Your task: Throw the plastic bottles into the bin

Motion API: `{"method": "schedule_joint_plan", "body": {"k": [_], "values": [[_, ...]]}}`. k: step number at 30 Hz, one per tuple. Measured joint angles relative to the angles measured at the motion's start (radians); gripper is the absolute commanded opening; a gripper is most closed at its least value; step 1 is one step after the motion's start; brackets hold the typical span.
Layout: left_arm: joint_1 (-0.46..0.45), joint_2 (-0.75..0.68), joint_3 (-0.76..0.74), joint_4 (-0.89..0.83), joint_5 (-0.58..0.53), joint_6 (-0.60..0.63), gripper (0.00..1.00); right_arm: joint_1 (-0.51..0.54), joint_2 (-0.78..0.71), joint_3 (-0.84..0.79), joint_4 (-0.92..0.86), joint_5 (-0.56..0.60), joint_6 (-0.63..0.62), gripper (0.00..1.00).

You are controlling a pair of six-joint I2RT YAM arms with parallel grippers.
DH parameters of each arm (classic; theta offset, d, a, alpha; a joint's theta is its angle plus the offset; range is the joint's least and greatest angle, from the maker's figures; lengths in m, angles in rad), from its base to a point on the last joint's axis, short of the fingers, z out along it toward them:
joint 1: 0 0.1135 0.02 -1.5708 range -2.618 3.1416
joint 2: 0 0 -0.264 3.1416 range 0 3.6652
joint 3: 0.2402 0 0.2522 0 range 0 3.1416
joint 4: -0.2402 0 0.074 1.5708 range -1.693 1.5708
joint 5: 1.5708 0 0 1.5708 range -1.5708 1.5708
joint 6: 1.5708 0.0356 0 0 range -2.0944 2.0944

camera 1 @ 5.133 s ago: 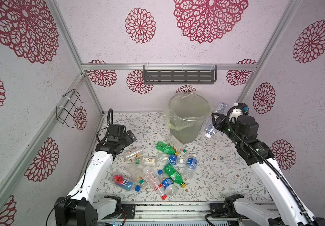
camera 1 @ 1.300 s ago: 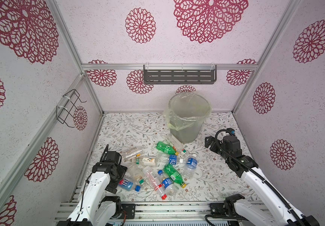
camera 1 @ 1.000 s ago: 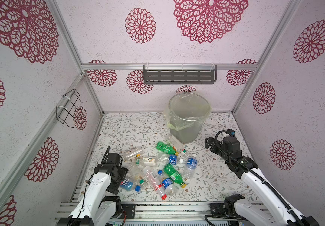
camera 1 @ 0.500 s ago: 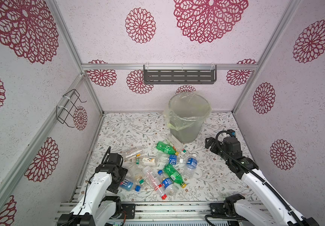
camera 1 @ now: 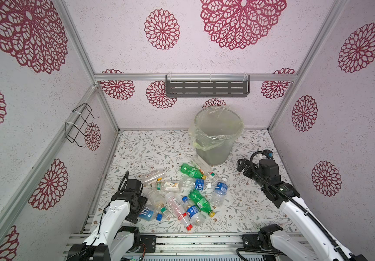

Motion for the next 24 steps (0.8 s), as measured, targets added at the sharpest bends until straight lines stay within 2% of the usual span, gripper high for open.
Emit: {"method": "schedule_joint_plan", "body": {"k": [7,12,24], "values": [[-0.001,-0.011,-0.009,0.01,-0.001,-0.003,0.75,-0.001,-0.005,0.0,-0.004,0.0,0.0,0.99],[-0.001,-0.024,-0.009,0.008,-0.011,-0.003,0.69,-0.002,-0.006,0.0,-0.007,0.0,0.0,0.99],[-0.001,-0.046,0.056,-0.041,-0.042,0.046,0.68,-0.002,-0.029,-0.001,-0.027,0.003,0.0,0.99]]}}
